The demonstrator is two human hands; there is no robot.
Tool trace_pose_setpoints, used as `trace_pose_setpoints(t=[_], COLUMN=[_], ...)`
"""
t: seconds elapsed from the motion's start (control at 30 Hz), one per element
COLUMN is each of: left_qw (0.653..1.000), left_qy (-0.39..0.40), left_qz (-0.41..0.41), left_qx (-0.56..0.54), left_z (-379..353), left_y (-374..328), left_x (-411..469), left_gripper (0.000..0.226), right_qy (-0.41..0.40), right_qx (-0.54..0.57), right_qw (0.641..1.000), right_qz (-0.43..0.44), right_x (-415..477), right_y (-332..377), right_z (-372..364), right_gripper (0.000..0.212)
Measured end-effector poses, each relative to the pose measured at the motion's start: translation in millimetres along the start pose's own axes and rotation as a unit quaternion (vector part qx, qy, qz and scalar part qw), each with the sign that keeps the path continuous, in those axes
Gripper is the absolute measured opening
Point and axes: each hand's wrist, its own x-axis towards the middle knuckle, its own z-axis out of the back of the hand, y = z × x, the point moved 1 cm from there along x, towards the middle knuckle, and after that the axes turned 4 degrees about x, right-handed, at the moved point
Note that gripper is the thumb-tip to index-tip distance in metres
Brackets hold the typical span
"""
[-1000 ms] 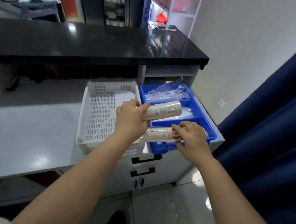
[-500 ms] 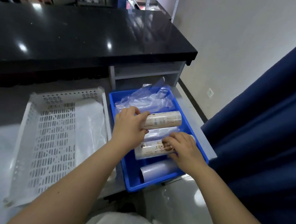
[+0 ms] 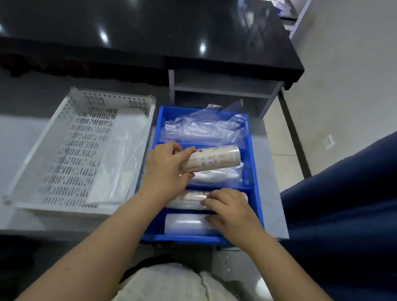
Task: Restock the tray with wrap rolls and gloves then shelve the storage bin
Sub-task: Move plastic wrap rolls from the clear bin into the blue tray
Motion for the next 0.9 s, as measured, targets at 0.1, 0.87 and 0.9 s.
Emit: trace_pose_setpoints(t=[0.1,0.87,0.9], left_qw=[0.999,0.991,0.991], left_qy=[-0.02,-0.087,-0.089], left_qz=[0.036,0.086,0.086], left_qx=[0.029,0.049,0.046], left_z=[4.9,37.8,40.5], left_y=[-3.5,15.0,15.6], left_x=[-17.6,-63.0,-61.9], left_gripper=[0.062,0.063,0.063], right_qy=[0.06,0.138,0.132], right_qx=[-0.002,-0.038,-0.014], right_qw=[0.997,0.989,0.989], right_qz=[0.048,-0.038,-0.058], right_x=[-0.3,1.6,-1.5], right_y=[2.3,23.2,25.3], right_z=[-2.4,2.9,4.0], right_gripper=[0.034,0.042,0.042])
